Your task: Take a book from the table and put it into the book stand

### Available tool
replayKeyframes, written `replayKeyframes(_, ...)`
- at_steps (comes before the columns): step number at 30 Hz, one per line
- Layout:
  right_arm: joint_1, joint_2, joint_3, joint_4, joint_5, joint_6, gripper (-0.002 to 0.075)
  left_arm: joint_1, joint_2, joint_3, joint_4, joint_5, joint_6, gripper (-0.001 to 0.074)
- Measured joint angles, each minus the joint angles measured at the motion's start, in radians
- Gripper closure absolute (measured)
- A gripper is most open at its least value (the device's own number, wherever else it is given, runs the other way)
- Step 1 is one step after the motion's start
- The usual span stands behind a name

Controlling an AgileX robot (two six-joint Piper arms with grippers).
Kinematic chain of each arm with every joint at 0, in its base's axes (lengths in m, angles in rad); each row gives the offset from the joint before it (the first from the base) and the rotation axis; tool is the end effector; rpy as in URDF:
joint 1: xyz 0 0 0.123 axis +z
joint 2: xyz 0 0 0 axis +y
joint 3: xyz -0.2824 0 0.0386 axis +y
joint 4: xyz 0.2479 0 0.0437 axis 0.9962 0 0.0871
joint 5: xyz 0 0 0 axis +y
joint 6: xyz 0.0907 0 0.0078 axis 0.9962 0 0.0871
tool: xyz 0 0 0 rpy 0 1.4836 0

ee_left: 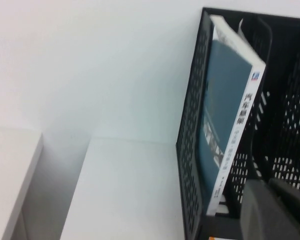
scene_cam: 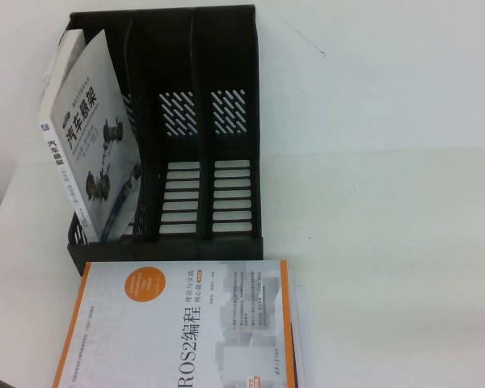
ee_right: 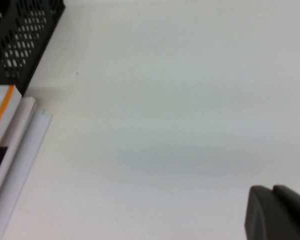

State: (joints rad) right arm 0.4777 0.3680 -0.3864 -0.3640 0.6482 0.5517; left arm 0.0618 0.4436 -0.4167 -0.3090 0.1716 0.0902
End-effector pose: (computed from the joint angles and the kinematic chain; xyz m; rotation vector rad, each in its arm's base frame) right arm 0.0756 0.0171 0.2653 -0.0970 2.0736 0.2258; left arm 0.1010 0.0015 0.3066 -0.1919 1.6654 -0.1587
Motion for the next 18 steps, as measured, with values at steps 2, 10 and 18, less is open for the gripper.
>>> replayKeyframes(2,0.0,0.0,0.019,0.002,0.005,0.0,0.0722,0.0,0.0,0.012,-0.004,-0.007,0.0,0.0737)
replayKeyframes(10,0.0,0.0,0.036,0.003,0.014,0.0,0.0722,0.0,-0.001,0.018,-0.011,-0.022,-0.013,0.0737)
replayKeyframes(18,0.0,0.0,0.036,0.003,0.015,0.0,0.0722,0.0,-0.001,0.018,-0.011,-0.01,-0.013,0.0737)
